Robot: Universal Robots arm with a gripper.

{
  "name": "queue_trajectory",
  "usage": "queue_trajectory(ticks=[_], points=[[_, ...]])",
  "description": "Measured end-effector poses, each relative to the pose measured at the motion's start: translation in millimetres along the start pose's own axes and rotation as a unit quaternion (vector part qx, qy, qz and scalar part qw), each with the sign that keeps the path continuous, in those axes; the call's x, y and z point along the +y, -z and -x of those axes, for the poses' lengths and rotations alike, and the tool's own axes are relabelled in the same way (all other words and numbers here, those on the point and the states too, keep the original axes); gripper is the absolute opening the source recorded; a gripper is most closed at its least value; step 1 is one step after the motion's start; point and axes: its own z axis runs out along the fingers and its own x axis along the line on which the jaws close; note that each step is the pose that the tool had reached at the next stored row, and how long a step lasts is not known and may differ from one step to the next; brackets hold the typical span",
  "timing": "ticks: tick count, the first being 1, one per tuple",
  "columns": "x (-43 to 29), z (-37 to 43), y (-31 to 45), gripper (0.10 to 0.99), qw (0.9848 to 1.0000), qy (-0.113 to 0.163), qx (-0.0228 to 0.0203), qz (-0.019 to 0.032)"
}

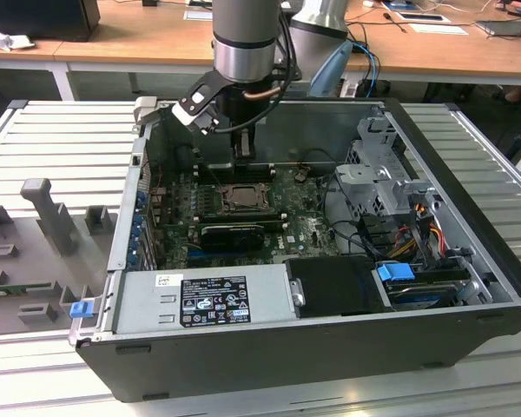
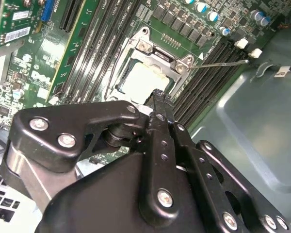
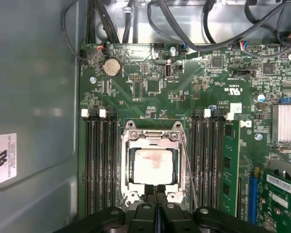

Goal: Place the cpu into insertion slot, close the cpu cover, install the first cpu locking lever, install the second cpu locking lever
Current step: 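Install the first cpu locking lever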

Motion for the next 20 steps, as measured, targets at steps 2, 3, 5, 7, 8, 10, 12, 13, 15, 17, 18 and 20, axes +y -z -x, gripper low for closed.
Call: queue_trajectory(ticks=[2, 3, 5, 7, 8, 10, 12, 13, 15, 17, 18, 20], points=[[0.1, -0.3, 5.8, 0.106, 1.0000, 0.000, -0.0003, 0.0000], [0.1, -0.6, 10.1, 0.106, 1.0000, 0.000, -0.0005, 0.0000], [0.2, -1.0, 16.9, 0.106, 1.0000, 0.000, -0.0006, 0.0000], [0.3, -1.2, 21.1, 0.106, 1.0000, 0.000, -0.0010, 0.0000], [0.3, -1.3, 22.7, 0.106, 1.0000, 0.000, -0.0011, 0.0000], [0.2, -1.4, 23.6, 0.106, 1.0000, 0.000, -0.0011, 0.0002], [-0.6, -1.3, 23.7, 0.106, 1.0000, 0.001, -0.0011, 0.0004], [-0.5, -1.3, 23.7, 0.106, 1.0000, 0.005, -0.0011, 0.0002], [-0.6, -1.3, 23.5, 0.106, 0.9994, 0.034, -0.0007, -0.0015], [-0.6, -1.3, 23.2, 0.106, 0.9982, 0.060, -0.0003, -0.0030], [-0.6, -1.3, 23.1, 0.106, 0.9974, 0.072, -0.0002, -0.0037], [-0.6, -1.2, 22.8, 0.106, 0.9956, 0.093, 0.0002, -0.0049]])
